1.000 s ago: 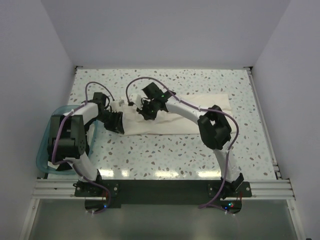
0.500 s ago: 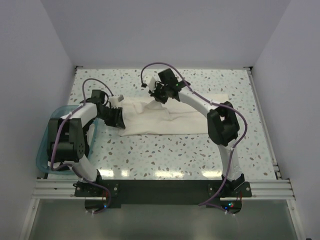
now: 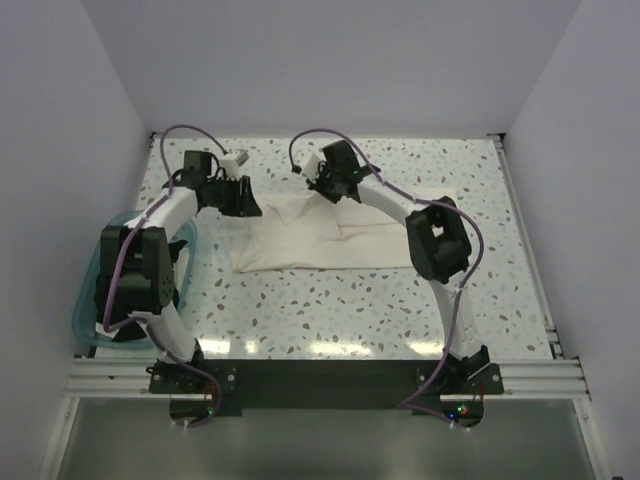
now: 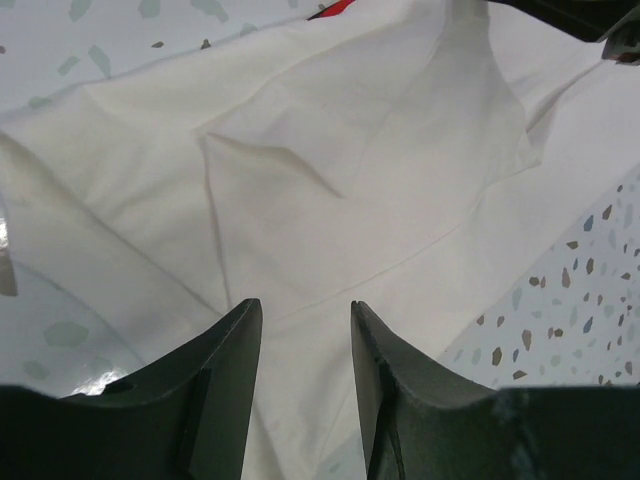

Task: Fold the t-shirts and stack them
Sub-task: Fold the tshirt

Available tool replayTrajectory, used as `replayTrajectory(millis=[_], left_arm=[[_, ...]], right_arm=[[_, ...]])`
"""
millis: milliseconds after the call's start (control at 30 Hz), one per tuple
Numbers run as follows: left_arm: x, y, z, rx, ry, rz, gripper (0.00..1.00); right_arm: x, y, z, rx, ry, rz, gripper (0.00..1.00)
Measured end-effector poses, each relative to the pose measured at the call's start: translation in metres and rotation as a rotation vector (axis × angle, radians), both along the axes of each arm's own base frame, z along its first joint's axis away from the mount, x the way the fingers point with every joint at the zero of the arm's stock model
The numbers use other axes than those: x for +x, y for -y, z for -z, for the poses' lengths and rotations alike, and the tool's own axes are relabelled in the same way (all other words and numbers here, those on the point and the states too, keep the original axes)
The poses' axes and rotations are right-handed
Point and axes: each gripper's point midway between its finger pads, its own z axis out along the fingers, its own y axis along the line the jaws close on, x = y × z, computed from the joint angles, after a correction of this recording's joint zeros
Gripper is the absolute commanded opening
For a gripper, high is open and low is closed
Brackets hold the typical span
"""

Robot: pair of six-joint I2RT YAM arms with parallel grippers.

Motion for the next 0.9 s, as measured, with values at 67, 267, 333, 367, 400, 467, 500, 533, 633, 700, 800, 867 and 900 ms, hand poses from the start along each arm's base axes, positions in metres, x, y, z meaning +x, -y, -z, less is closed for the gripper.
replayTrajectory(millis=[67,267,333,367,400,467,500,533,633,700,800,867,900], left_arm=[[0.002,0.012,0.004,-0.034,-0.022,-0.005,0.45],[0.009,0.052,0.005,-0.140,-0.049,-0.022,0.50],[0.011,0.065,0.006,-0.168,-0.060,-0.030,0.50],[0.012,0.069,0.008,-0.176,-0.066,-0.034,0.50],[0.013,0.073,0.011,-0.186,-0.078,-0.043,0.50],[0.016,0.077,0.022,-0.195,-0.109,-0.064,0.50],[0.017,0.077,0.028,-0.197,-0.127,-0.078,0.50],[0.017,0.077,0.035,-0.197,-0.149,-0.093,0.50],[0.015,0.076,0.054,-0.192,-0.207,-0.128,0.50],[0.014,0.075,0.064,-0.189,-0.235,-0.144,0.49],[0.015,0.076,0.069,-0.195,-0.257,-0.158,0.48],[0.019,0.077,0.069,-0.202,-0.253,-0.163,0.47],[0.020,0.078,0.068,-0.206,-0.250,-0.165,0.47]], right_arm=[[0.002,0.002,0.007,-0.011,-0.003,0.008,0.00],[0.007,0.006,0.012,-0.019,0.005,0.026,0.00],[0.009,0.007,0.012,-0.018,0.008,0.028,0.00],[0.009,0.007,0.012,-0.017,0.008,0.029,0.00],[0.009,0.008,0.011,-0.016,0.008,0.029,0.00],[0.010,0.008,0.011,-0.015,0.008,0.029,0.00],[0.010,0.008,0.011,-0.014,0.008,0.029,0.00],[0.010,0.008,0.011,-0.014,0.008,0.029,0.00],[0.009,0.007,0.011,-0.012,0.006,0.026,0.00],[0.009,0.007,0.011,-0.011,0.007,0.026,0.00],[0.009,0.007,0.011,-0.009,0.006,0.024,0.00],[0.009,0.007,0.011,-0.009,0.005,0.024,0.00],[0.009,0.007,0.011,-0.007,0.004,0.023,0.00]])
